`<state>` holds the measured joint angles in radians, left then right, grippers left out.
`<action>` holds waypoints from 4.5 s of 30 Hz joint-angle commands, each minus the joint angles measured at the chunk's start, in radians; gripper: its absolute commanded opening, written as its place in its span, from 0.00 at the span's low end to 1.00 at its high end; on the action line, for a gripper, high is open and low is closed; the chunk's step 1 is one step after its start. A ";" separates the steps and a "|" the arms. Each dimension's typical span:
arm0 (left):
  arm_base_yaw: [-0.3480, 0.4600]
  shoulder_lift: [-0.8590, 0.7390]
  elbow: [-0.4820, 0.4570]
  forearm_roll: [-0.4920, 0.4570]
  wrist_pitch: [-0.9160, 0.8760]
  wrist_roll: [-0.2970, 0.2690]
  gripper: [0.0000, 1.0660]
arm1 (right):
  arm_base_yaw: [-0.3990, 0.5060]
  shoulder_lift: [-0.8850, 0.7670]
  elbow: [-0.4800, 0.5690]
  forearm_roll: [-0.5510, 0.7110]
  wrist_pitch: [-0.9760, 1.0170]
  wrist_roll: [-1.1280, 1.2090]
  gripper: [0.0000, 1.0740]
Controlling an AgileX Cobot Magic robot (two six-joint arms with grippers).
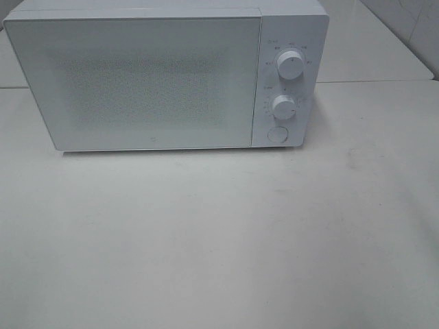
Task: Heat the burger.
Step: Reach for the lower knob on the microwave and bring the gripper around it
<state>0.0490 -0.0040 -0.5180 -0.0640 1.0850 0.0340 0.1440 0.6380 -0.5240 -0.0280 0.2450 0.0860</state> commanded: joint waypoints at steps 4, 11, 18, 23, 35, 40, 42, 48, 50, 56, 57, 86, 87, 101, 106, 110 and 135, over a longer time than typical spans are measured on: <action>-0.001 -0.026 0.002 0.003 -0.014 -0.002 0.87 | 0.000 0.158 -0.008 -0.007 -0.189 0.006 0.70; -0.001 -0.026 0.002 0.003 -0.014 -0.002 0.87 | 0.000 0.293 -0.008 -0.007 -0.308 0.006 0.70; -0.001 -0.026 0.002 0.003 -0.014 -0.002 0.87 | 0.000 0.396 -0.008 -0.007 -0.436 0.009 0.70; -0.001 -0.026 0.002 0.003 -0.014 -0.002 0.87 | 0.000 0.475 0.024 -0.001 -0.566 0.041 0.70; -0.001 -0.026 0.002 0.003 -0.014 -0.002 0.87 | 0.039 0.610 0.223 0.257 -1.018 -0.113 0.70; -0.001 -0.026 0.002 0.003 -0.014 -0.002 0.87 | 0.163 0.693 0.252 0.383 -1.158 -0.218 0.70; -0.001 -0.026 0.002 0.003 -0.014 -0.002 0.87 | 0.248 0.747 0.252 0.493 -1.244 -0.280 0.70; -0.001 -0.026 0.002 0.003 -0.014 -0.002 0.87 | 0.372 0.842 0.252 0.598 -1.414 -0.332 0.70; -0.001 -0.026 0.002 0.003 -0.014 -0.002 0.87 | 0.429 0.892 0.252 0.618 -1.517 -0.335 0.70; -0.001 -0.026 0.002 0.003 -0.014 -0.002 0.87 | 0.505 0.956 0.240 0.700 -1.609 -0.335 0.70; -0.001 -0.026 0.002 0.003 -0.014 -0.002 0.87 | 0.521 0.966 0.233 0.724 -1.613 -0.335 0.70; -0.001 -0.025 0.002 0.003 -0.014 -0.002 0.87 | 0.659 1.182 -0.044 0.936 -1.644 -0.466 0.73; -0.001 -0.025 0.002 0.003 -0.014 -0.002 0.87 | 0.659 1.182 -0.044 0.936 -1.644 -0.466 0.73; -0.001 -0.025 0.002 0.003 -0.014 -0.002 0.87 | 0.584 1.311 -0.162 0.867 -1.608 -0.421 0.71; -0.001 -0.025 0.002 0.003 -0.014 -0.003 0.87 | 0.556 1.354 -0.206 0.823 -1.577 -0.416 0.71; -0.001 -0.025 0.002 0.003 -0.014 -0.003 0.87 | 0.532 1.386 -0.241 0.809 -1.558 -0.390 0.71; -0.001 -0.025 0.002 0.003 -0.014 -0.003 0.87 | 0.488 1.457 -0.318 0.770 -1.511 -0.368 0.63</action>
<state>0.0490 -0.0050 -0.5180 -0.0640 1.0850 0.0340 0.6430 2.0930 -0.8280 0.7350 -1.2040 -0.2900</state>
